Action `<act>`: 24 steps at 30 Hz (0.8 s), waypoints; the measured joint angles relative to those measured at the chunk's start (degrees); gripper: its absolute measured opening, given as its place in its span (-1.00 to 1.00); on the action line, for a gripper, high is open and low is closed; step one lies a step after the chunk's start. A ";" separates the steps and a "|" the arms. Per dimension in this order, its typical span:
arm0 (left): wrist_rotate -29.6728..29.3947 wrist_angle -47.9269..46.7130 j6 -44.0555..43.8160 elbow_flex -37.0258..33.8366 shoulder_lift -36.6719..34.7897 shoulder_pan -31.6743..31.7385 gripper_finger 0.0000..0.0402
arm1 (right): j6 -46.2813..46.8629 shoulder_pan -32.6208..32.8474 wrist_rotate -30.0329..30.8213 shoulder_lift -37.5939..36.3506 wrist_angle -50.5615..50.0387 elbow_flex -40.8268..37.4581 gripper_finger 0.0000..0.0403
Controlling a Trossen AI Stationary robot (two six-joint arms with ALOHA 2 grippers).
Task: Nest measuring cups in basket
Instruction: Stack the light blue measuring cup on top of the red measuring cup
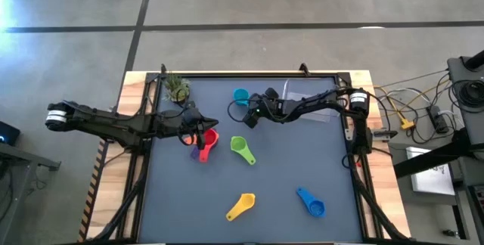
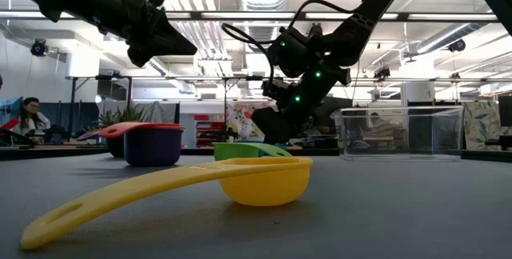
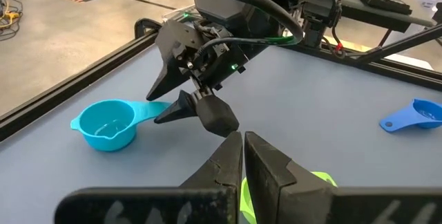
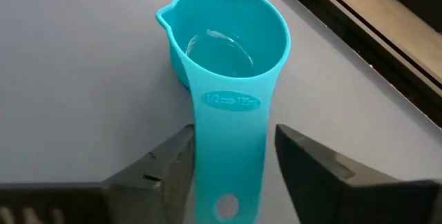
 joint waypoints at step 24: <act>0.00 -0.35 0.18 0.00 0.00 0.00 -1.00 | -6.54 0.06 -0.17 -0.06 0.16 0.00 -0.96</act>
